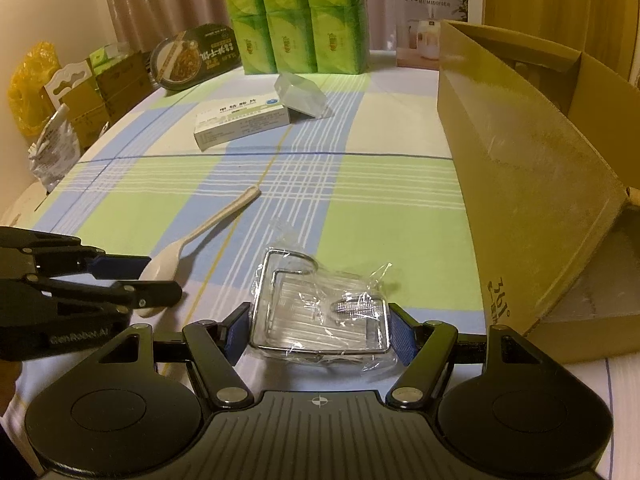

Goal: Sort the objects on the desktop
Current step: 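Lift the white spoon with the left tool while the right tool holds the wire rack, then carry the spoon with the left tool while the right tool carries the wire rack to the box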

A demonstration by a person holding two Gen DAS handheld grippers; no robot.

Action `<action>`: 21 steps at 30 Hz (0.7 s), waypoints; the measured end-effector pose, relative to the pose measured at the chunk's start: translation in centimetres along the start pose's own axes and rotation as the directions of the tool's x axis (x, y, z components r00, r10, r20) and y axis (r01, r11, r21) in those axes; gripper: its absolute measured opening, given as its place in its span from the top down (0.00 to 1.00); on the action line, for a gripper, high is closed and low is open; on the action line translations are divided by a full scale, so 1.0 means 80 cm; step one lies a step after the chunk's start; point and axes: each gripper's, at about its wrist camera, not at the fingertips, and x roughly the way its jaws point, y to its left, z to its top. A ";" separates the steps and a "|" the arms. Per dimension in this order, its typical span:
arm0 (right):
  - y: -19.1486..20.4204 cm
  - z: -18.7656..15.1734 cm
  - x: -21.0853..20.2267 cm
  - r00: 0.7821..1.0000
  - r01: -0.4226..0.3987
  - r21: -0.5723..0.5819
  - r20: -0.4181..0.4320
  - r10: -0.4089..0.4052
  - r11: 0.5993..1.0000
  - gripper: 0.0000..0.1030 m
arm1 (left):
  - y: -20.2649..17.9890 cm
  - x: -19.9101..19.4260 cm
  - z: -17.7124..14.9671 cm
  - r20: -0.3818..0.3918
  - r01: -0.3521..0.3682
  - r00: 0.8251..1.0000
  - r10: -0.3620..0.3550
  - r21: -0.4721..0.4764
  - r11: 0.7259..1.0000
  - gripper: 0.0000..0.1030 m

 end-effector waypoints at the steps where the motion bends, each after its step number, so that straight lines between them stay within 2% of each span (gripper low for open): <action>1: 0.000 0.000 0.000 1.000 0.000 0.000 0.000 0.000 1.000 0.35 | -0.001 0.001 -0.001 0.001 -0.005 1.000 0.005 0.008 1.000 0.73; 3: 0.000 0.000 0.000 1.000 0.000 0.000 0.000 0.000 1.000 0.35 | -0.003 0.001 -0.001 0.005 -0.013 1.000 0.013 0.019 1.000 0.65; 11: 0.002 0.000 0.001 1.000 0.001 -0.001 0.001 -0.001 1.000 0.35 | -0.007 0.012 0.007 0.013 -0.017 1.000 0.017 0.034 0.999 0.64; 14: 0.002 0.000 0.001 1.000 0.002 -0.002 0.001 -0.002 1.000 0.35 | -0.009 0.012 0.008 0.010 -0.009 1.000 0.008 0.039 0.999 0.73; 21: 0.003 0.000 0.002 1.000 0.000 -0.004 0.001 0.000 1.000 0.35 | -0.013 0.003 0.010 0.042 -0.014 0.999 0.011 0.061 0.998 0.74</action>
